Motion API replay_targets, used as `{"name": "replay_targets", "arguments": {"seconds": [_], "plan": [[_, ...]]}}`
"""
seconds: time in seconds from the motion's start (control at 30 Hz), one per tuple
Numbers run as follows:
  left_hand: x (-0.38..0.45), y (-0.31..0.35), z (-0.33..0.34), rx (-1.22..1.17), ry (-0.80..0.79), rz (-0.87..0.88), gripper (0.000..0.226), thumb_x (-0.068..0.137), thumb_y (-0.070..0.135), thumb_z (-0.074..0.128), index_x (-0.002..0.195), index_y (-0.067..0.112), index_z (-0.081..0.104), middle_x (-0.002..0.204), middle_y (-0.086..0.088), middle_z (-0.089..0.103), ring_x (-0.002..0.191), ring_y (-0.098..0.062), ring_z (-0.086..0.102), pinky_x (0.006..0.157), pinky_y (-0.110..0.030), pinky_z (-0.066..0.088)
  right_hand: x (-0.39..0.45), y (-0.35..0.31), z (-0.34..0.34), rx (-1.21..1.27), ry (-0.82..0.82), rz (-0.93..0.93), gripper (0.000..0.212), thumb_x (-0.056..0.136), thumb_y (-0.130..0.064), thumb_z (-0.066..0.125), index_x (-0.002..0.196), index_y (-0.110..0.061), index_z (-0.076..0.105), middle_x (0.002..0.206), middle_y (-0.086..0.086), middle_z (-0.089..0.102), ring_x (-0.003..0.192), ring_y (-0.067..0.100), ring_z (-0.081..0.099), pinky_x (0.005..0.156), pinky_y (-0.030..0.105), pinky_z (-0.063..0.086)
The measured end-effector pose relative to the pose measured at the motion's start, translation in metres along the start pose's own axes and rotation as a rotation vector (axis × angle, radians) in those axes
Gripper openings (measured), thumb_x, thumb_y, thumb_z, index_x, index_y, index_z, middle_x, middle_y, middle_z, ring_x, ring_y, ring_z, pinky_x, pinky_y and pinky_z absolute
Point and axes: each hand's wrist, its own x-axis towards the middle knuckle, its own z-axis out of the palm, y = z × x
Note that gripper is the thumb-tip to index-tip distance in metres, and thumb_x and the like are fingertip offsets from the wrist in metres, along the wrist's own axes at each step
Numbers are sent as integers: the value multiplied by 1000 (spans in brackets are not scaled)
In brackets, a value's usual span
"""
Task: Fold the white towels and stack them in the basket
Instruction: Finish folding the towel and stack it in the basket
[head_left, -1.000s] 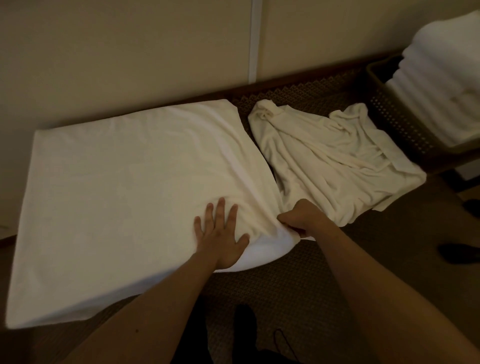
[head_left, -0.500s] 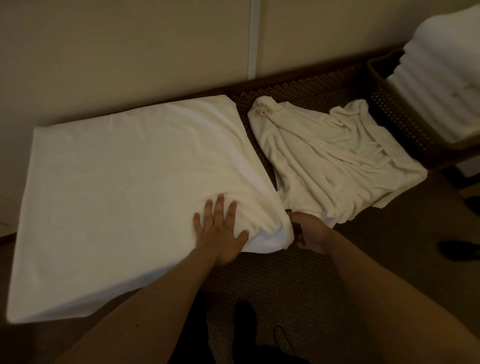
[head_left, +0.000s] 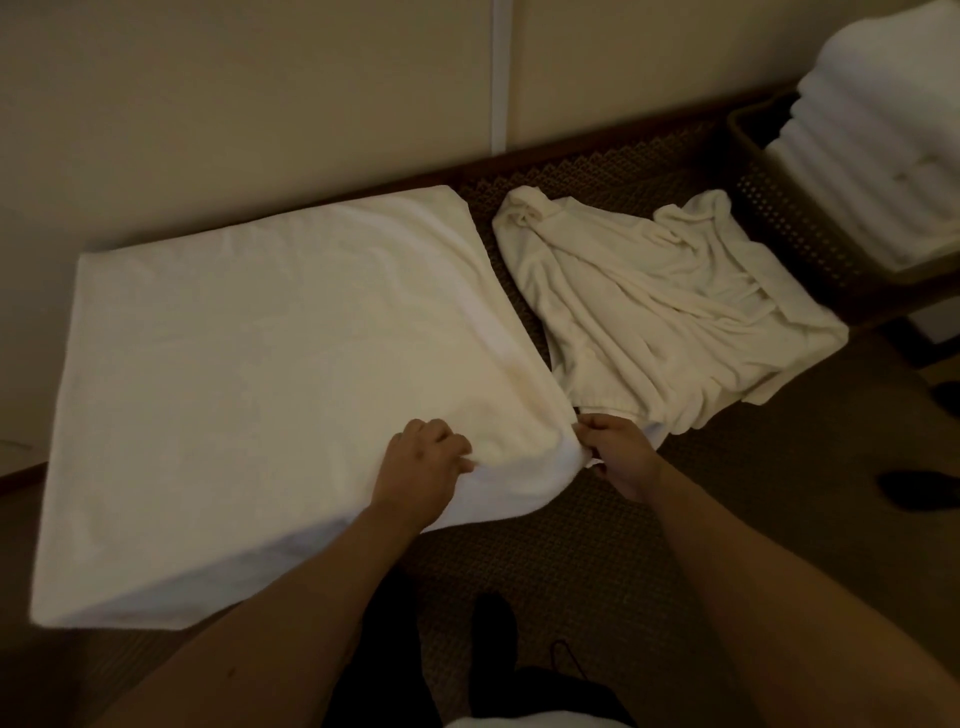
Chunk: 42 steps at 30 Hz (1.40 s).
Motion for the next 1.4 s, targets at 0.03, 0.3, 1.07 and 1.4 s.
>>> {"name": "replay_targets", "arguments": {"seconds": [0.03, 0.3, 1.07, 1.4], "plan": [[1, -1, -1, -9, 0, -11, 24, 85, 36, 60, 80, 17, 74, 77, 1, 61, 68, -25, 57, 54, -37, 48, -1, 0, 1, -26, 15, -13, 19, 102, -22, 59, 99, -9, 73, 87, 4, 62, 76, 18, 49, 60, 29, 33], [3, -10, -17, -81, 4, -16, 12, 76, 28, 75, 76, 16, 76, 68, 1, 60, 62, -21, 58, 55, -37, 50, 8, -8, 10, -175, 250, -156, 25, 102, -11, 51, 80, -5, 60, 74, 5, 54, 71, 17, 47, 61, 29, 38], [-17, -18, -13, -269, -158, -254, 27, 90, 33, 69, 117, 29, 68, 113, 7, 63, 106, -18, 56, 97, -36, 46, -18, -10, 17, 233, 53, -102, 18, 95, -26, 70, 91, -8, 74, 88, 10, 73, 84, 26, 65, 68, 35, 54], [-55, -50, -28, 12, -40, -115, 34, 87, 38, 57, 103, 13, 72, 96, -4, 64, 81, -27, 58, 72, -39, 54, -10, -2, 12, 214, 2, 102, 17, 96, -24, 68, 109, -13, 72, 105, 4, 71, 93, 22, 63, 69, 33, 47]]}}
